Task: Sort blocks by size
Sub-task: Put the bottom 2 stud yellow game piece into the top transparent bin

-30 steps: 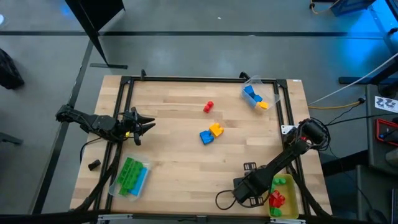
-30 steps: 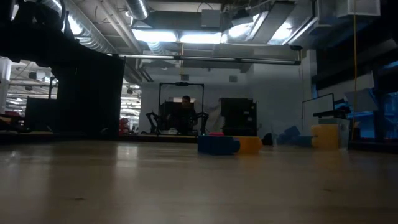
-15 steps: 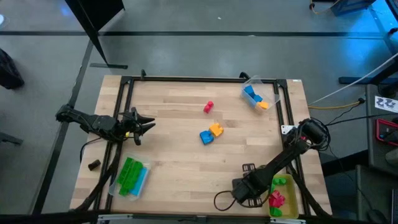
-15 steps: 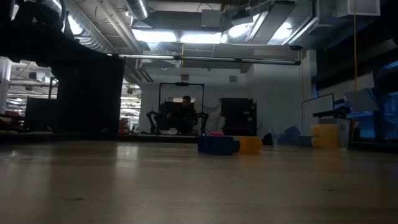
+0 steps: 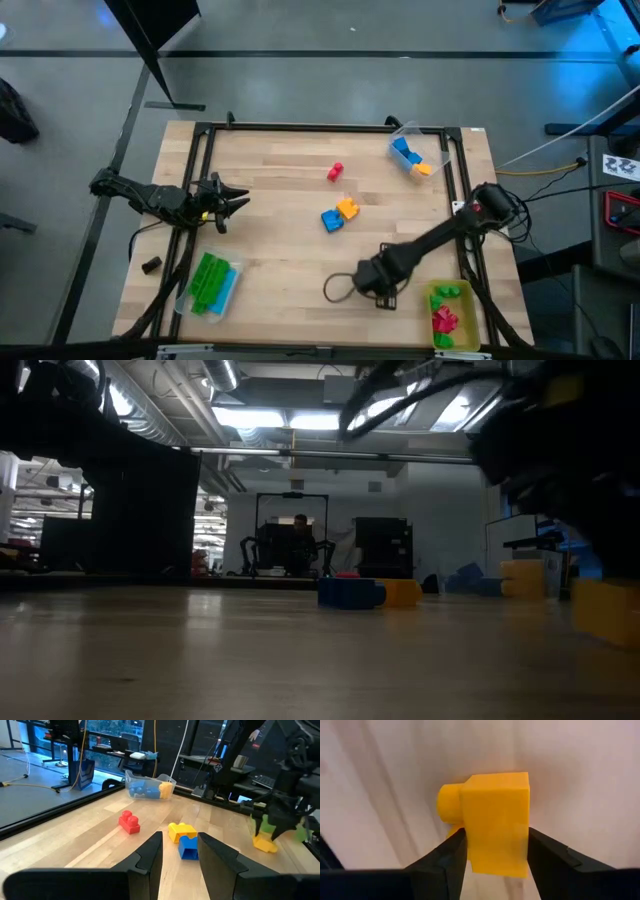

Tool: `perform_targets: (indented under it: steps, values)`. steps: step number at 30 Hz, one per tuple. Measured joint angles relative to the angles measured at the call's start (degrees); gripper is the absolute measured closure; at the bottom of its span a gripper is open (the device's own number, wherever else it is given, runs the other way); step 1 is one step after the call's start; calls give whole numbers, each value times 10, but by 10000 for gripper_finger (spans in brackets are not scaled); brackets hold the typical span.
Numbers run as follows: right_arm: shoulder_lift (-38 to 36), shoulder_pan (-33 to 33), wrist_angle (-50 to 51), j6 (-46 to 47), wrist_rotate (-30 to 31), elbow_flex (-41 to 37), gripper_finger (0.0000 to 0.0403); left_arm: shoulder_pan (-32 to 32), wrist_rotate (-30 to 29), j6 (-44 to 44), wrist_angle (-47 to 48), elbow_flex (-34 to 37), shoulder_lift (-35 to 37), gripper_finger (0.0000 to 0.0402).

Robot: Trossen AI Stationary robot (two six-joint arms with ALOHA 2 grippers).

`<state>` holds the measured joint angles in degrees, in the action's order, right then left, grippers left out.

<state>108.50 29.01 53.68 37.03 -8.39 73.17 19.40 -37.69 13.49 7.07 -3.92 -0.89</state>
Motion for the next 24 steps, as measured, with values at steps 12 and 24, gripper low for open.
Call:
perform_targets:
  steps: [12,24]
  values:
    - [1,-121,78,-120,11,-1,219,0,0,0,0,0,0,295]
    - [2,-238,152,-209,66,-2,215,0,0,0,0,0,0,295]
